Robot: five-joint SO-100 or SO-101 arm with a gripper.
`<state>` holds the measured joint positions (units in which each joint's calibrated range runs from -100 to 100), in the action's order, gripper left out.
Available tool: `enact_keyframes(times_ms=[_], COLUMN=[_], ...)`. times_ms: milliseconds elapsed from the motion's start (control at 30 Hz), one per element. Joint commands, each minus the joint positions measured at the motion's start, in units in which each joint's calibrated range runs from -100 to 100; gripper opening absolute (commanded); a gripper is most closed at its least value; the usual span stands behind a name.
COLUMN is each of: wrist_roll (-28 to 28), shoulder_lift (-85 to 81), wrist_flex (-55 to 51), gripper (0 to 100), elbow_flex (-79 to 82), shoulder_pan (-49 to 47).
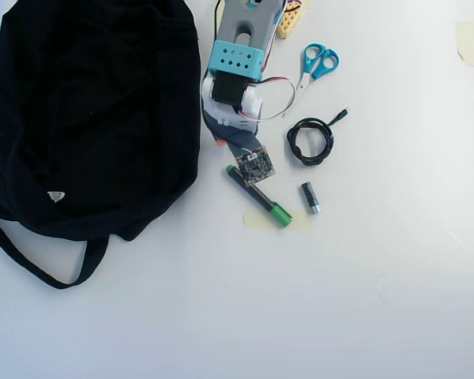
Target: Put the bike light into the black bag
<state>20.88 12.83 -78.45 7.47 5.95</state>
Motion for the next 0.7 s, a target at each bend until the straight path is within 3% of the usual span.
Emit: enact_keyframes(times_ms=[0, 367, 667], wrist_roll=[-0.64, -6.41, -9.29], shoulder_lift=[-1.54, -1.54, -1.54], wrist_flex=[-1.49, -12.85, -13.29], gripper=[2, 2, 2], elbow_flex=[-6.39, -22.11, -31.1], shoulder_pan=[-0.34, -1.84, -2.59])
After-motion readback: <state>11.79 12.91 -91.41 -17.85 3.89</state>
